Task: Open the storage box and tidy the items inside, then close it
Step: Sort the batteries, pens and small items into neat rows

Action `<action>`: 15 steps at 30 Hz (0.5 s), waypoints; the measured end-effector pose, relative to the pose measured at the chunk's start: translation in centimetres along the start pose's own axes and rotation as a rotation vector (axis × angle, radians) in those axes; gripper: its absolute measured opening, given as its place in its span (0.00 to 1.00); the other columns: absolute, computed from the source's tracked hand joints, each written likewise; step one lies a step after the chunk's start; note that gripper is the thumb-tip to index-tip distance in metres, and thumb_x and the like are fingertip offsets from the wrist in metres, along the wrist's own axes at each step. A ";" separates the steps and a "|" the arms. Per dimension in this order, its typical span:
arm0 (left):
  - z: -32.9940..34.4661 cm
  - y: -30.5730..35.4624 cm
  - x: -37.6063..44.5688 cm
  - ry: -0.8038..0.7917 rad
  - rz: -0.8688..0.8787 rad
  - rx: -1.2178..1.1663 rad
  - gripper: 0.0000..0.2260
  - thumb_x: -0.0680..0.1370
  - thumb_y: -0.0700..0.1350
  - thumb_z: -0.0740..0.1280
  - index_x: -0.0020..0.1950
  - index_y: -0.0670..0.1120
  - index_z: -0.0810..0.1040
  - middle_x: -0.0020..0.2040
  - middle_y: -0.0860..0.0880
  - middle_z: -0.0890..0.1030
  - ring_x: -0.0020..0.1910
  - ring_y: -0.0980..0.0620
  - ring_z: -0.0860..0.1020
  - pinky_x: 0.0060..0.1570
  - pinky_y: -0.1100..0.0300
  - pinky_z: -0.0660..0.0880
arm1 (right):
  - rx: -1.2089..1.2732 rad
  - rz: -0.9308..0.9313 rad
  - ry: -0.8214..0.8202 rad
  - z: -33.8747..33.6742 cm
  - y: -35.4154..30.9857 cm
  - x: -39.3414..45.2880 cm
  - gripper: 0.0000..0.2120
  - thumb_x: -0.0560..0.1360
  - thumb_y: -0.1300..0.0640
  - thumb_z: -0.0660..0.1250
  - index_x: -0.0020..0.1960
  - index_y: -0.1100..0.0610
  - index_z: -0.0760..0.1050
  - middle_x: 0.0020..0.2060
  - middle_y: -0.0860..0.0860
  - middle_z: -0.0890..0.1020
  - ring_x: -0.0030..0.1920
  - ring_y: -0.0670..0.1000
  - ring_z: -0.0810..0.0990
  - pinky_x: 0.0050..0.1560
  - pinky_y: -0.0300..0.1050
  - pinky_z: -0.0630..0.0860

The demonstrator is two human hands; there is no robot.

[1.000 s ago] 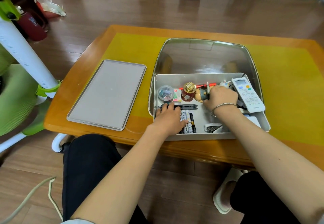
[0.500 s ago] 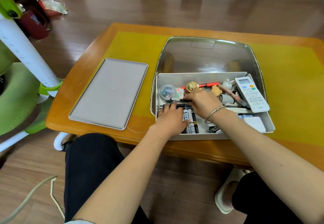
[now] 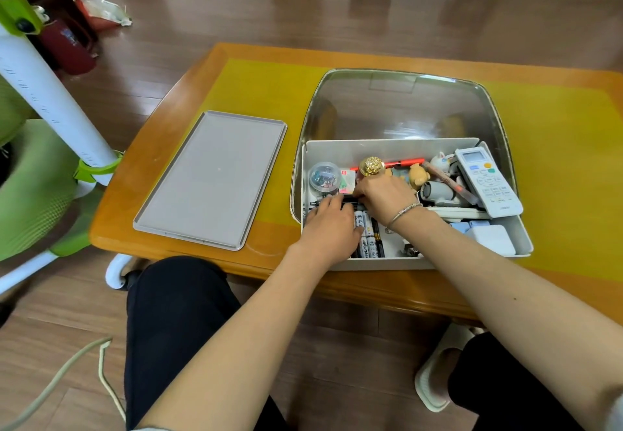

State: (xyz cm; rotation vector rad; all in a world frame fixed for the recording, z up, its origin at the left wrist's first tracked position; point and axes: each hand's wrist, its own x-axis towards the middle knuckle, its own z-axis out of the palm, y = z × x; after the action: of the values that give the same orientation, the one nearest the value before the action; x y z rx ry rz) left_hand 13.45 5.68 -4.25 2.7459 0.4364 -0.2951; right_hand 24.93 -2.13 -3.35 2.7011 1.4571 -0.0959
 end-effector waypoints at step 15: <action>0.5 0.3 0.9 -0.040 -0.089 0.083 0.34 0.79 0.62 0.57 0.78 0.47 0.50 0.78 0.45 0.53 0.76 0.40 0.50 0.73 0.41 0.51 | 0.172 0.307 0.053 0.1 2.9 -2.6 0.18 0.74 0.67 0.60 0.59 0.54 0.78 0.51 0.61 0.77 0.55 0.61 0.75 0.48 0.52 0.75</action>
State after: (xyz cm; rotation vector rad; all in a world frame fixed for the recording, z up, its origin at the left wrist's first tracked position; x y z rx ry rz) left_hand 14.32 5.51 -4.89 2.8003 0.5478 -0.3978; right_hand 25.93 -5.86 -3.16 3.0514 1.0716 -0.1383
